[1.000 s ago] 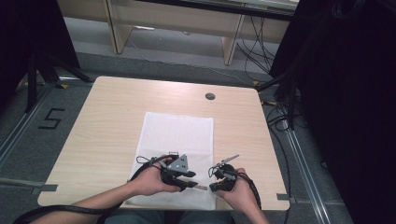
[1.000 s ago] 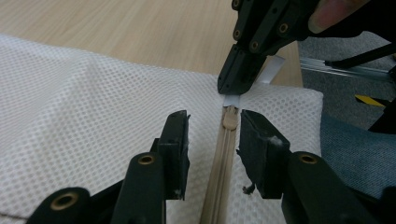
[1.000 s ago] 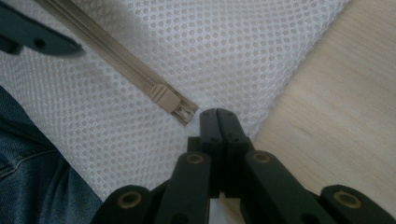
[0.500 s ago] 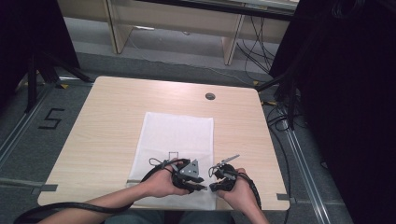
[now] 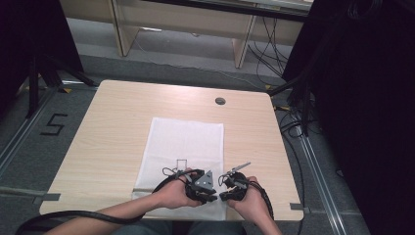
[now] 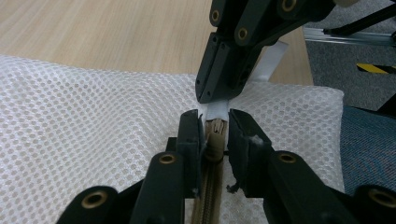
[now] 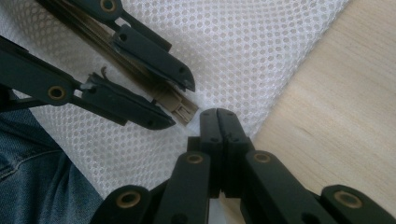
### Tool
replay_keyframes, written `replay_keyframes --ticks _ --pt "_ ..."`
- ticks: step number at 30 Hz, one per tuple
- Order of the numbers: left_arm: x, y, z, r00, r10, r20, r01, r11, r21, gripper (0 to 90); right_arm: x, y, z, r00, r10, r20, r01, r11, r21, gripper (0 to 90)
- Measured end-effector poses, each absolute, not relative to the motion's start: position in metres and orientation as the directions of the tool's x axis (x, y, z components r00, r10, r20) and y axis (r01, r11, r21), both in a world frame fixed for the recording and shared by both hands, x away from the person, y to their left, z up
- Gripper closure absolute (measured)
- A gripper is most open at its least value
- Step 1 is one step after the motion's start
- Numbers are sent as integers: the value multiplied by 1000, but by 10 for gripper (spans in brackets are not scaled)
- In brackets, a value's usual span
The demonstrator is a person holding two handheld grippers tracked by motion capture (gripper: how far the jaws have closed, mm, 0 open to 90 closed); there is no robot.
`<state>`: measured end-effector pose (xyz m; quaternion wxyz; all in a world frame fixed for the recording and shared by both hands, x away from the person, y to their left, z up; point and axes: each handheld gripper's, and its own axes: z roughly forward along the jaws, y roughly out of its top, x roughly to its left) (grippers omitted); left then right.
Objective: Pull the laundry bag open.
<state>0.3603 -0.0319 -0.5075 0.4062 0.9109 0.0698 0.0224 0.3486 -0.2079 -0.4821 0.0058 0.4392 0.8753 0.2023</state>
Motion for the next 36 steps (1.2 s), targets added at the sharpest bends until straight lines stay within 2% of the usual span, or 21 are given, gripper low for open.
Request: replay_keyframes --ticks 9,18,33,34,36 --pt "359 -33 -508 991 132 -9 96 -666 739 809 349 -208 -482 -608 774 173 772 528 354 900" --pt "361 -33 -504 989 142 -41 125 -660 741 815 348 -208 -481 -592 785 186 787 511 347 900" --pt "359 -34 -500 990 138 -26 111 -658 744 819 347 -204 -480 -592 786 177 788 519 330 900" --pt "359 -34 -499 991 129 -17 99 -662 743 819 349 -206 -481 -624 766 157 760 547 351 900" --pt "359 -33 -499 991 135 -24 109 -663 741 819 347 -203 -480 -605 779 161 776 534 336 900"
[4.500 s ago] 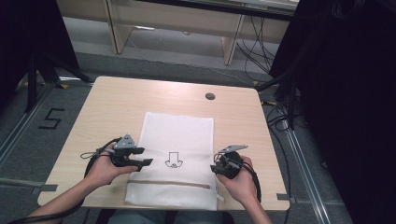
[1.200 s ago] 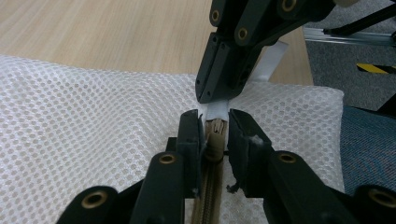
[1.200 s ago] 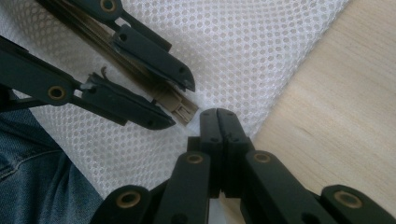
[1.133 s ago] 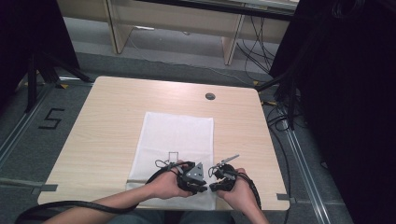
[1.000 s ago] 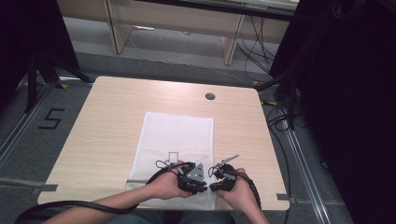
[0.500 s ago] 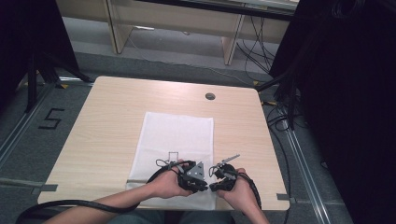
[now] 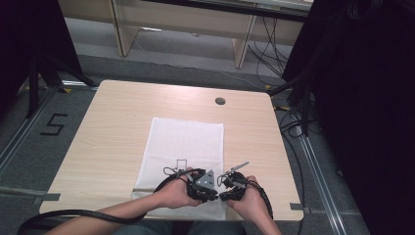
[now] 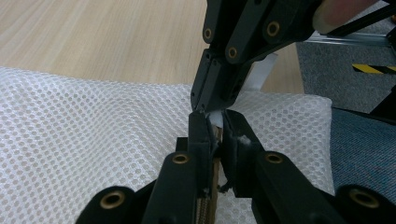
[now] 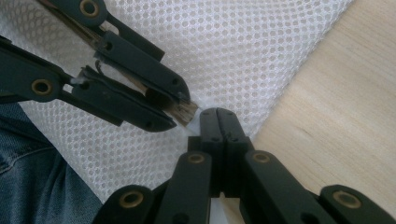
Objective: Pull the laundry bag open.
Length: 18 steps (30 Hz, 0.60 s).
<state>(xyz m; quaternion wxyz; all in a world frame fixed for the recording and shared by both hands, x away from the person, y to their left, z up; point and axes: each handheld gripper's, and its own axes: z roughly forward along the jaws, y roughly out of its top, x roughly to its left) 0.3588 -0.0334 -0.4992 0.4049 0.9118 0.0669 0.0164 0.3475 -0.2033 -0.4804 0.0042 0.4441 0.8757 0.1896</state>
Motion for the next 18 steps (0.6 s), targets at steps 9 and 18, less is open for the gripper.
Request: replay_keyframes --ticks 9,18 --pt "356 -31 -497 990 142 -13 105 -666 739 820 349 -203 -481 -624 768 144 759 552 345 900" --pt "357 -24 -495 990 141 -12 102 -659 745 819 348 -201 -480 -622 771 138 763 557 328 900"
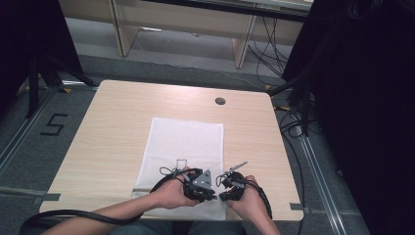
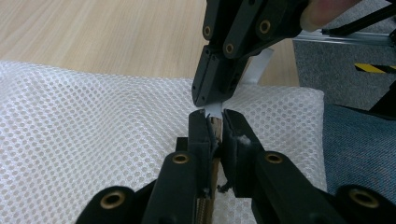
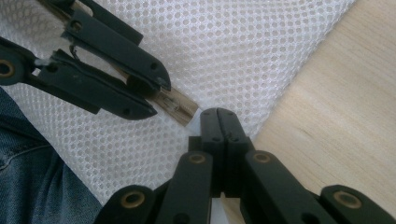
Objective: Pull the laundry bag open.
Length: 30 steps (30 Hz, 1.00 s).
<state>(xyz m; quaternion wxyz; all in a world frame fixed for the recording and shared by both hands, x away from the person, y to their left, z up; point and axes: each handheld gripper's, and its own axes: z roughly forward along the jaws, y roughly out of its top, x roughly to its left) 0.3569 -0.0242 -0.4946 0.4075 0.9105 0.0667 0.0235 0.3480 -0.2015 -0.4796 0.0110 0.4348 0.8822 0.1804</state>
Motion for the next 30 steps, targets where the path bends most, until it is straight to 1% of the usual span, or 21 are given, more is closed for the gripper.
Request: replay_keyframes --ticks 6,9,19,20,24,25,26,27,30 --pt "356 -24 -495 989 147 -18 111 -655 747 820 348 -202 -480 -633 763 133 753 566 335 900" --pt "356 -24 -494 991 134 -4 92 -661 744 820 348 -202 -480 -633 762 133 752 567 336 900" --pt "354 -19 -492 988 153 -18 114 -650 751 820 348 -202 -480 -626 768 139 760 559 331 900" --pt "355 -19 -492 990 144 -7 101 -653 751 820 348 -202 -480 -626 768 138 760 560 331 900" --pt "355 -18 -492 990 142 -10 101 -653 750 820 349 -202 -480 -633 762 137 753 566 335 900" --pt "355 -18 -493 990 141 -11 101 -653 751 820 347 -201 -480 -614 775 148 770 548 327 900" --pt "355 -18 -493 990 142 -11 102 -652 751 820 348 -202 -480 -625 768 138 759 557 336 900" --pt "354 -18 -493 988 153 -24 118 -648 752 820 348 -202 -480 -617 773 144 767 551 330 900" --pt "353 -18 -493 988 151 -16 112 -652 750 820 348 -202 -480 -625 768 140 759 556 340 900"
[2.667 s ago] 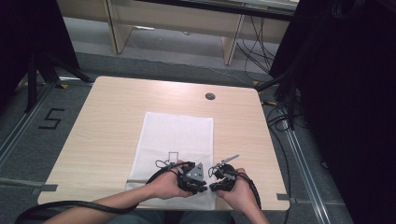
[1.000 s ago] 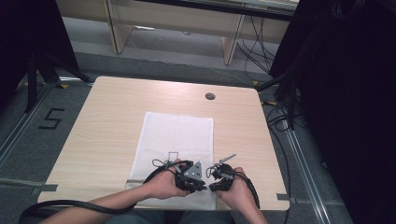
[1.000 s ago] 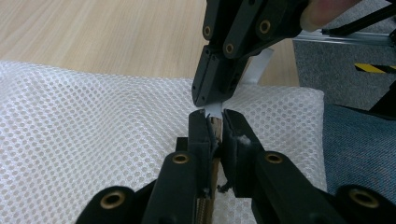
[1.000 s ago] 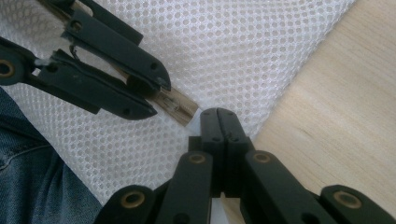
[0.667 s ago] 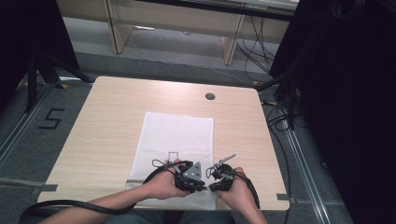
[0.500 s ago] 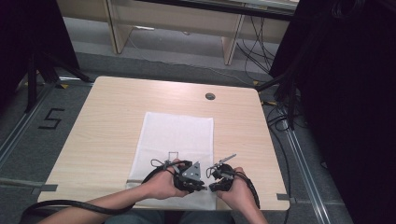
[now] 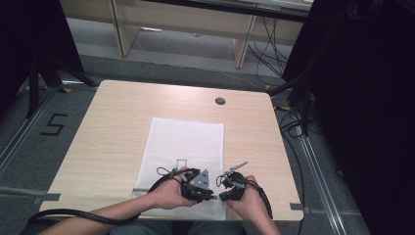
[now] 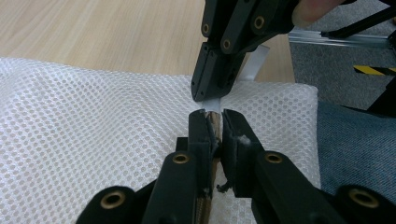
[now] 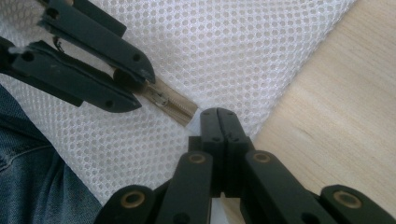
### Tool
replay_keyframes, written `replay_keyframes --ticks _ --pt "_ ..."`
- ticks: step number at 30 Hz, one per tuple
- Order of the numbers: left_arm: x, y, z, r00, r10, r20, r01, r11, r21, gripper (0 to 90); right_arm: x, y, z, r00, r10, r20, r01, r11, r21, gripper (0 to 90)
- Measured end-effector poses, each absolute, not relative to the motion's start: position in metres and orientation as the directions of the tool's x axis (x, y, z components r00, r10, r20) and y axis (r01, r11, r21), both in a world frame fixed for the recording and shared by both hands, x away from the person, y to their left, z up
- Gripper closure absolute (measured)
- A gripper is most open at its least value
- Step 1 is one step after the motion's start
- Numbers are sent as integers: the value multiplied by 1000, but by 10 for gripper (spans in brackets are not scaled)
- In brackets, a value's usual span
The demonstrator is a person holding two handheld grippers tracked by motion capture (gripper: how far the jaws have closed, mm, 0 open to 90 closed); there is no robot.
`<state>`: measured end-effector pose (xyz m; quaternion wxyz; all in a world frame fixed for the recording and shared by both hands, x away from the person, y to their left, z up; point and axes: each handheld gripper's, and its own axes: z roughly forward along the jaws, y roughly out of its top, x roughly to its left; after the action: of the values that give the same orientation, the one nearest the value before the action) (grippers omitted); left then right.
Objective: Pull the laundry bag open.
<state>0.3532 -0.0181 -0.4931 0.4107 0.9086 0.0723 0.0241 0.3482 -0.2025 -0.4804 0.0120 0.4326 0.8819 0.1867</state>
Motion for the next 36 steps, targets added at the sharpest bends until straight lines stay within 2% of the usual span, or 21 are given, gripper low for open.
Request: replay_keyframes --ticks 6,31,32,36 --pt "354 -13 -493 986 160 -35 131 -640 757 820 349 -203 -481 -625 768 141 758 555 341 900" --pt "352 -8 -490 990 144 -2 97 -652 752 820 348 -204 -481 -623 769 143 760 552 342 900" --pt "353 -7 -489 991 130 17 74 -662 746 820 349 -204 -481 -626 767 144 758 555 343 900" --pt "352 -4 -488 989 147 3 94 -650 754 820 347 -202 -480 -608 779 151 774 540 331 900"
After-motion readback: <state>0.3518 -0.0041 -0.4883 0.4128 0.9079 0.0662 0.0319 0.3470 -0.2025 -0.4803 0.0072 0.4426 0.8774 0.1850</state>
